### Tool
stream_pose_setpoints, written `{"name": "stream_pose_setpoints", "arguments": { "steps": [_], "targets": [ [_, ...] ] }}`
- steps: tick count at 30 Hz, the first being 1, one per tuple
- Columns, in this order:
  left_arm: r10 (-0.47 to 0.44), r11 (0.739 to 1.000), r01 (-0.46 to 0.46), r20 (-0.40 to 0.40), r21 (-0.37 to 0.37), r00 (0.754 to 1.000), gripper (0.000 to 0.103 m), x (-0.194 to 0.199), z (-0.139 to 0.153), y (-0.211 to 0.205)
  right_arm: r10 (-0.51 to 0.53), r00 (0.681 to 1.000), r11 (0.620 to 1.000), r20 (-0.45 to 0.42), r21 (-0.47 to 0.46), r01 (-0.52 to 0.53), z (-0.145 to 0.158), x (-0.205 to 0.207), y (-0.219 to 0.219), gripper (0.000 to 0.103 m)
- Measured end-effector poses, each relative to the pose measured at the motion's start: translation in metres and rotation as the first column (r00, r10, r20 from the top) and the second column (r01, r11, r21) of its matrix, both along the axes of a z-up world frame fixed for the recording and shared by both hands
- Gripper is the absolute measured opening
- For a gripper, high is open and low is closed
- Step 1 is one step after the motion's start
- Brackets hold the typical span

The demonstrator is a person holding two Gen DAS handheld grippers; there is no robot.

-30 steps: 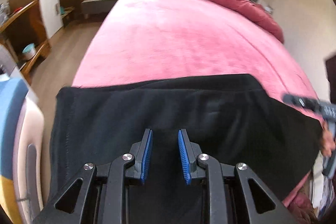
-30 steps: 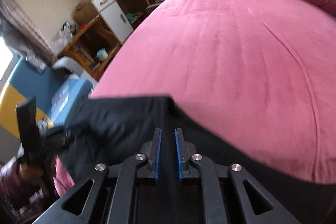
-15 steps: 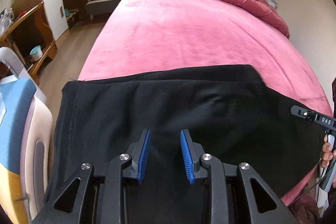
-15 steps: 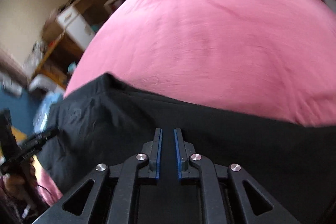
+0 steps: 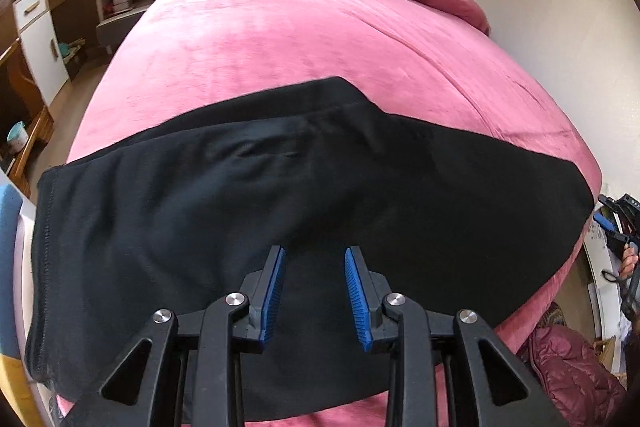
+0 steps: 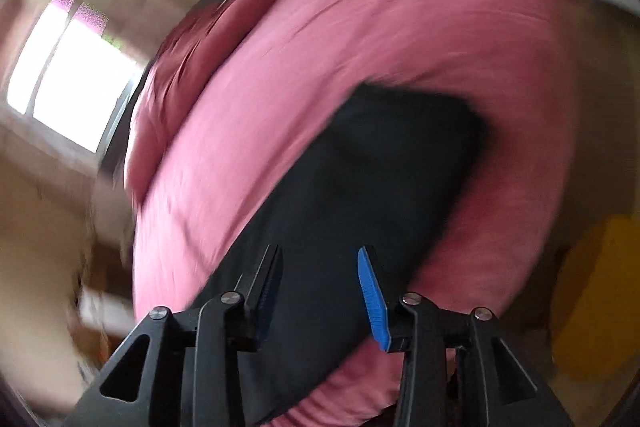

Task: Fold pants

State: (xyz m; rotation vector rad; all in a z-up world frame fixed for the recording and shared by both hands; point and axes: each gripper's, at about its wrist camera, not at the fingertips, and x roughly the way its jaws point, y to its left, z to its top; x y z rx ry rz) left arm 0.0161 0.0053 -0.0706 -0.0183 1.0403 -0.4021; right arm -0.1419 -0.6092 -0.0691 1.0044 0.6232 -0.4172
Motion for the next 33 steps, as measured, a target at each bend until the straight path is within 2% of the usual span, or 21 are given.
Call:
{"name": "stream_pose_setpoints", "arguments": {
  "steps": [2, 6, 10, 17, 19, 21, 22, 24, 26, 29, 33],
  "targets": [
    [-0.014, 1.0, 0.014, -0.004, 0.016, 1.0, 0.031, 0.002, -0.001, -0.007, -0.101, 0.995, 0.993, 0.025, 0.068, 0.099, -0.015, -0.019, -0.024, 0.041],
    [-0.039, 0.998, 0.039, -0.006, 0.043, 0.999, 0.031, 0.001, 0.001, -0.017, -0.195, 0.977, 0.967, 0.085, 0.182, 0.177, -0.037, -0.034, -0.059, 0.041],
    [-0.04, 0.998, 0.041, -0.018, 0.046, 0.999, 0.031, -0.004, 0.003, -0.022, -0.23, 0.97, 0.953, 0.085, 0.221, 0.207, -0.053, -0.035, -0.079, 0.041],
    [-0.045, 0.997, 0.048, -0.053, 0.063, 0.998, 0.031, -0.003, -0.008, -0.031, -0.246, 0.963, 0.947, 0.108, 0.239, 0.215, -0.067, -0.008, -0.079, 0.041],
    [-0.05, 0.996, 0.054, -0.058, 0.068, 0.997, 0.031, -0.004, -0.01, -0.034, -0.231, 0.969, 0.954, 0.09, 0.214, 0.208, -0.064, 0.0, -0.083, 0.032],
    [-0.051, 0.997, 0.054, -0.061, 0.062, 0.997, 0.031, -0.004, -0.011, -0.036, -0.196, 0.979, 0.969, 0.056, 0.163, 0.185, -0.053, 0.012, -0.084, 0.021],
    [-0.052, 0.997, 0.056, -0.063, 0.055, 0.997, 0.031, -0.004, -0.011, -0.036, -0.18, 0.982, 0.975, 0.058, 0.142, 0.17, -0.048, 0.015, -0.082, 0.019],
    [-0.06, 0.998, 0.062, -0.066, 0.033, 0.996, 0.031, -0.003, -0.011, -0.037, -0.083, 0.992, 0.996, 0.097, 0.052, 0.079, -0.02, 0.029, -0.067, 0.018],
    [-0.064, 0.998, 0.066, -0.074, 0.018, 0.995, 0.031, -0.002, -0.011, -0.038, 0.021, 0.994, 1.0, 0.11, -0.017, -0.019, 0.005, 0.042, -0.048, 0.018],
    [-0.068, 0.997, 0.066, -0.083, -0.026, 0.994, 0.031, 0.0, -0.01, -0.037, 0.186, 0.977, 0.977, 0.108, -0.123, -0.173, 0.042, 0.065, -0.008, 0.018],
    [-0.074, 0.995, 0.067, -0.088, -0.077, 0.993, 0.031, -0.001, -0.006, -0.033, 0.378, 0.919, 0.917, 0.11, -0.178, -0.356, 0.068, 0.099, 0.056, 0.018]
  ]
}}
